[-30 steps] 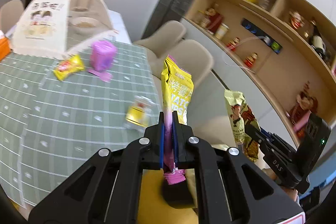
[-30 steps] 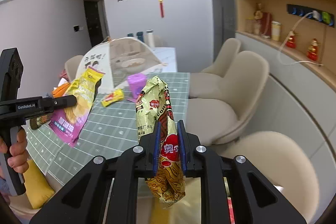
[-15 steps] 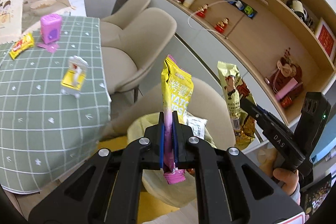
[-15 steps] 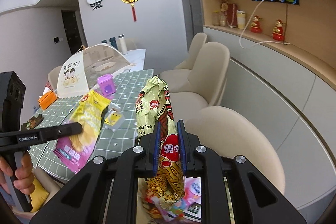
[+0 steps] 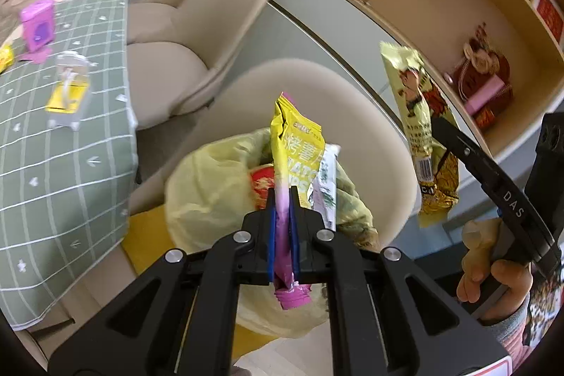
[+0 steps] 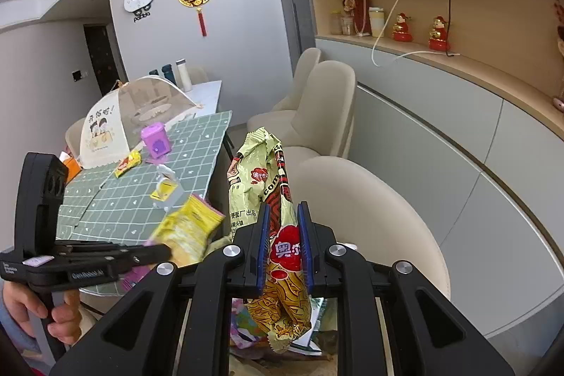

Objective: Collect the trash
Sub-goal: 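Carry both wrappers over the yellow trash bag and open both grippers, then move both tools back over the table toward the pink spoon, then grasp the pink plastic spoon with the right gripper while the left grasps the yellow wafer wrapper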

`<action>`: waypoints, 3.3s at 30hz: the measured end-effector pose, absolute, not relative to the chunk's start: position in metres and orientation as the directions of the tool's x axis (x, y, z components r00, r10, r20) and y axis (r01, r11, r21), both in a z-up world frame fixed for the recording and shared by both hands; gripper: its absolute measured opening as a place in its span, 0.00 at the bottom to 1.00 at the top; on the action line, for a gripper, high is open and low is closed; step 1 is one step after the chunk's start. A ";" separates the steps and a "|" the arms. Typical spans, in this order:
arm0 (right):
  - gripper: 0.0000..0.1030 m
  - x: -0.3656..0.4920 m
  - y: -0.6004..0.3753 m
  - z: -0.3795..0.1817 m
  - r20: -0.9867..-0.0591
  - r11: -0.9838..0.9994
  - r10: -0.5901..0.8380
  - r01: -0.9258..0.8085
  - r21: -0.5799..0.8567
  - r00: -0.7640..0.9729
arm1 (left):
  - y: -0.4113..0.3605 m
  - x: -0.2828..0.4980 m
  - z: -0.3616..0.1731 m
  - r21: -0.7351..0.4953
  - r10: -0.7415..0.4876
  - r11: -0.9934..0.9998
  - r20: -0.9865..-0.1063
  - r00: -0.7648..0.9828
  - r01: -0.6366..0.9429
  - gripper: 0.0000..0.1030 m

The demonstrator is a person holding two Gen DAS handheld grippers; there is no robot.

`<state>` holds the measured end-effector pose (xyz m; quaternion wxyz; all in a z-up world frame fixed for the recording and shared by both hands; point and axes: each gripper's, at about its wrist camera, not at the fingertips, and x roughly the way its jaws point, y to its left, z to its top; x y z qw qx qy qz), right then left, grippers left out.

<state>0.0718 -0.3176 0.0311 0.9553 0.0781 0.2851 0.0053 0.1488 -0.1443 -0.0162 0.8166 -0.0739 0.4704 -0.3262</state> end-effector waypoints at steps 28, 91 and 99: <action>0.16 0.078 -0.321 -0.009 -0.605 0.987 0.047 0.057 0.152 0.795 | -0.175 0.160 -0.034 -0.365 -0.583 0.738 -0.768 0.263 0.568 0.37; 0.40 0.369 0.028 -0.028 -0.725 0.983 0.181 -0.095 0.159 0.665 | 0.300 0.533 -0.099 -0.156 -0.330 0.926 -0.777 0.536 0.344 0.40; 0.40 0.461 0.058 -0.061 -0.770 0.977 0.209 -0.099 0.188 0.603 | 0.292 0.538 -0.115 -0.233 -0.375 0.910 -0.815 0.442 0.342 0.08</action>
